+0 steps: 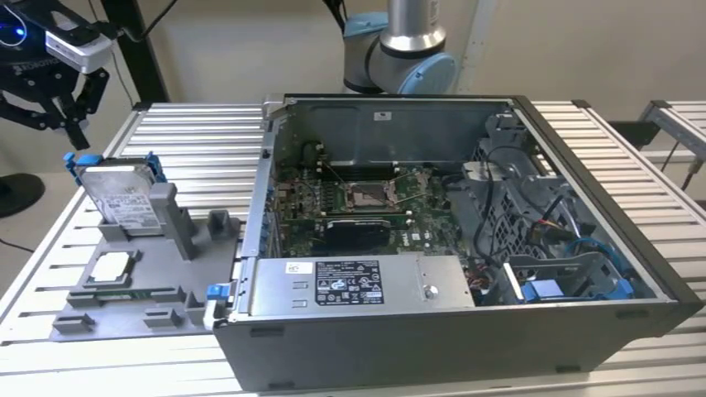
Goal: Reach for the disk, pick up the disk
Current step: 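Pick up the disk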
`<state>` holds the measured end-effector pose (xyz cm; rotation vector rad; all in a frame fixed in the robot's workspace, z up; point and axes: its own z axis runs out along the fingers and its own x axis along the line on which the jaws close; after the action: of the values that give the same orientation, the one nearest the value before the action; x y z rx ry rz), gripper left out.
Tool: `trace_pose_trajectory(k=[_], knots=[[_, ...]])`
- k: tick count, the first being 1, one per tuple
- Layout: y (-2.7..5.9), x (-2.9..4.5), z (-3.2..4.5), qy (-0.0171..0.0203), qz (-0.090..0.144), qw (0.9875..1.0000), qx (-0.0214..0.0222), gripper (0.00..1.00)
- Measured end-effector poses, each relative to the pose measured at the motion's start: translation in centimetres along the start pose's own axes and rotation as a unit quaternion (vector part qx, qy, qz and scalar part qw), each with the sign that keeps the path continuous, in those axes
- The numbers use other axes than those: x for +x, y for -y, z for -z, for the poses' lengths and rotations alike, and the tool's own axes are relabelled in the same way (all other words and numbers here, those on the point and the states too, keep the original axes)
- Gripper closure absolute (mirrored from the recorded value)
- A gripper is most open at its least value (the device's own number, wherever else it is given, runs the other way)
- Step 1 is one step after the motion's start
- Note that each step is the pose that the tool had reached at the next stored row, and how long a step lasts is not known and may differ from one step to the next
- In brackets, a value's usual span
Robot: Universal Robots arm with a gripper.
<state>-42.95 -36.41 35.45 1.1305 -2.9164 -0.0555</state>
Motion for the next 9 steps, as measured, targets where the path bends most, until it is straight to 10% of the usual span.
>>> trace_pose_trajectory(k=[9], knots=[[-0.01,0.00,0.00,-0.0011,0.030,0.9995,0.0001,1.00]])
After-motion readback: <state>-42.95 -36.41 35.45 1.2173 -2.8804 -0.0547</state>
